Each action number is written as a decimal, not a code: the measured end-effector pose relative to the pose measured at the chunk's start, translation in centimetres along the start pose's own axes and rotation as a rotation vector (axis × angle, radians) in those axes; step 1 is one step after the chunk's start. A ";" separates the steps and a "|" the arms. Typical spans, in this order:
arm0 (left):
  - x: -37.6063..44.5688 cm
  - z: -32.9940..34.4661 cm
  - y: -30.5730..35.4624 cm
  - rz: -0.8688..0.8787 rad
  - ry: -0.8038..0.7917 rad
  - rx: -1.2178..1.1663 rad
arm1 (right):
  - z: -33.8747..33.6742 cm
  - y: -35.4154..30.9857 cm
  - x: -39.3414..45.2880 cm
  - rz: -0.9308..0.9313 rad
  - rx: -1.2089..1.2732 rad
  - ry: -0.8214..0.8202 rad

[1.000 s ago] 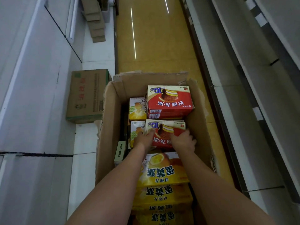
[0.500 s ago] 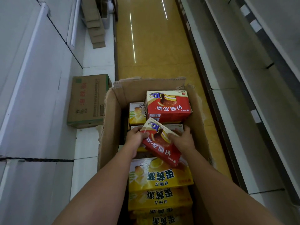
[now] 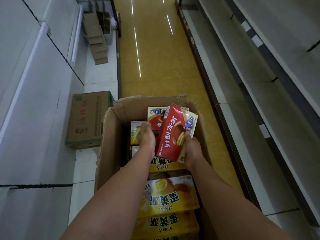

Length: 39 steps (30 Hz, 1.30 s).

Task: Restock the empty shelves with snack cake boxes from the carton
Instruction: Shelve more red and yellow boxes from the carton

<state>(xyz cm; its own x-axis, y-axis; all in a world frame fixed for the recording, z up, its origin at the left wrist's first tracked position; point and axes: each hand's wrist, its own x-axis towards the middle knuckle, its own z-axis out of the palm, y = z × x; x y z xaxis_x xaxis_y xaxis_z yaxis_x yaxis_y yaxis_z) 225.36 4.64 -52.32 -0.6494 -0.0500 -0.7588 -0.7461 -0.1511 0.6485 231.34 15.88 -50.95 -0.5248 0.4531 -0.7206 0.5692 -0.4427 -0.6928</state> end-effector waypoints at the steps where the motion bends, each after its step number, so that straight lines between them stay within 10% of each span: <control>1: 0.0 0.2 0.4 0.018 0.019 0.042 | 0.0 -0.4 0.4 -0.027 0.003 0.011; 21: -3.3 -3.4 4.2 0.112 0.262 -0.066 | -1.5 -2.8 -2.6 -0.037 -0.231 -0.244; 29: -10.3 -2.6 4.3 0.198 -0.031 0.119 | -5.6 -5.1 -8.0 -0.003 -0.124 -0.540; 39: -20.1 0.5 3.1 0.200 -0.530 0.385 | -12.6 -5.1 -15.7 -0.053 0.088 -0.519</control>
<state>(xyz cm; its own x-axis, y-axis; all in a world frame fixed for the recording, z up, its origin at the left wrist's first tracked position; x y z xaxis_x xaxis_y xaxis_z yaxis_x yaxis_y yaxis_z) 236.02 5.62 -34.98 -0.6916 0.4642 -0.5534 -0.5396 0.1773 0.8231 244.64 20.81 -35.75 -0.8085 0.0437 -0.5868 0.4898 -0.5026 -0.7124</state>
